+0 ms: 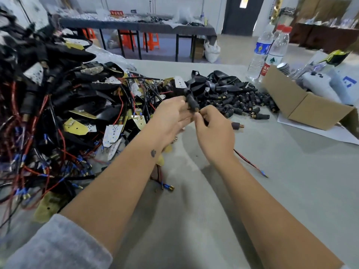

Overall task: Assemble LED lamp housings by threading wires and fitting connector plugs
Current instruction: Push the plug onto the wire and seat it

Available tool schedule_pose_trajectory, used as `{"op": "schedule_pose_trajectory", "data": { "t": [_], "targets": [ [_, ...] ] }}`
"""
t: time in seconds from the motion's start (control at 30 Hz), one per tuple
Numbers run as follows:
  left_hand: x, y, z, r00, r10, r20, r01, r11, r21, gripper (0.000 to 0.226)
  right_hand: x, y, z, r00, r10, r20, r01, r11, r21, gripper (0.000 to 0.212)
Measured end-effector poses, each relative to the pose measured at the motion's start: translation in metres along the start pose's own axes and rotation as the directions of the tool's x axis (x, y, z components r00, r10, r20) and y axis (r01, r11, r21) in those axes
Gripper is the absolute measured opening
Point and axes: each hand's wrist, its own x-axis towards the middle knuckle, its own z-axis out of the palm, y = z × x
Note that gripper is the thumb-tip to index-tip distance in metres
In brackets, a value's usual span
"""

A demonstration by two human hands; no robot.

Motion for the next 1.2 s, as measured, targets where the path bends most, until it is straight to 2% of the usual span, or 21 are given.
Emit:
{"op": "schedule_pose_trajectory", "data": {
  "t": [0.17,0.33,0.4,0.6,0.7,0.83,0.93,1.03,1.13,1.2],
  "targets": [
    [-0.016,0.033,-0.004,0.997,0.061,-0.055,-0.063,0.997,-0.033,0.027,-0.003,-0.048,0.000,0.993,-0.111,0.036,0.111,0.994,0.002,0.015],
    [-0.034,0.065,-0.029,0.996,0.043,-0.079,-0.039,0.998,0.051,0.017,-0.006,-0.096,0.006,0.971,-0.209,0.117,0.207,0.978,0.023,0.015],
    [-0.043,0.080,-0.043,0.991,0.077,-0.113,-0.071,0.996,0.057,0.017,-0.010,-0.115,0.010,0.952,-0.249,0.178,0.240,0.968,0.074,0.017],
    [-0.069,0.132,-0.104,0.924,0.193,-0.331,-0.156,0.978,0.136,0.027,-0.029,-0.178,0.032,0.805,-0.452,0.383,0.389,0.891,0.234,0.032],
    [-0.075,0.159,-0.137,0.888,0.236,-0.395,-0.111,0.943,0.314,0.030,-0.038,-0.202,0.039,0.754,-0.504,0.421,0.369,0.856,0.363,0.034],
    [-0.068,0.190,-0.177,0.848,0.283,-0.448,0.003,0.842,0.539,0.018,-0.041,-0.218,0.053,0.688,-0.565,0.455,0.317,0.798,0.512,0.021],
    [-0.051,0.211,-0.201,0.799,0.381,-0.465,0.075,0.704,0.706,0.029,-0.033,-0.214,0.061,0.669,-0.562,0.485,0.245,0.784,0.571,0.017],
    [-0.031,0.230,-0.215,0.759,0.495,-0.423,0.124,0.528,0.840,0.039,-0.020,-0.196,0.066,0.699,-0.501,0.510,0.179,0.813,0.554,0.014],
    [-0.013,0.229,-0.231,0.735,0.552,-0.395,0.290,0.271,0.918,0.043,-0.008,-0.171,0.064,0.739,-0.435,0.515,0.158,0.854,0.495,0.014],
    [-0.004,0.220,-0.237,0.683,0.584,-0.438,0.398,0.206,0.894,0.041,-0.002,-0.153,0.060,0.755,-0.397,0.521,0.160,0.883,0.440,0.015]
  ]
}}
